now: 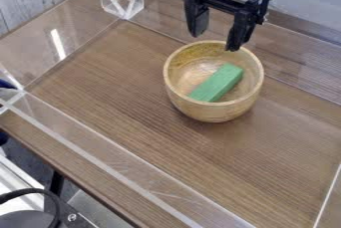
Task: Remove the green block from inside the brown bowl and put it on the table
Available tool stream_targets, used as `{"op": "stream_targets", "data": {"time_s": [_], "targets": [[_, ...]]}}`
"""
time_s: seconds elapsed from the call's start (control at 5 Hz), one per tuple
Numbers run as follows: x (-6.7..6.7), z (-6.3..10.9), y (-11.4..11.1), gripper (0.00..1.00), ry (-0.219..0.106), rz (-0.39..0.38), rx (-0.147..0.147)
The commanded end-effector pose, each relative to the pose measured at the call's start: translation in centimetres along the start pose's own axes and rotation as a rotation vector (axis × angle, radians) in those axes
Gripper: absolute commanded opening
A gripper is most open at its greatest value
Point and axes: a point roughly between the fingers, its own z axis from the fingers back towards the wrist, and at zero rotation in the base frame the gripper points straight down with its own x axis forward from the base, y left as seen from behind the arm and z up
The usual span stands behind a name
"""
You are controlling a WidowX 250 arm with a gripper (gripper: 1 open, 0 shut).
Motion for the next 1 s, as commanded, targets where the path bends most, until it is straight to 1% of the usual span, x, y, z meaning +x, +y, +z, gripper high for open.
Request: {"op": "stream_targets", "data": {"time_s": [0.0,0.2,0.4,0.6,0.8], "targets": [[-0.5,-0.7,0.1,1.00,0.051,-0.021,0.005],[-0.9,-2.6,-0.2,1.00,0.061,-0.014,-0.013],[-1.1,-4.5,-0.4,1.00,0.056,-0.002,-0.031],[-0.7,-4.6,-0.3,1.00,0.039,0.007,-0.040],[-0.5,-5.0,-0.3,0.00,0.040,0.014,-0.048]]}}
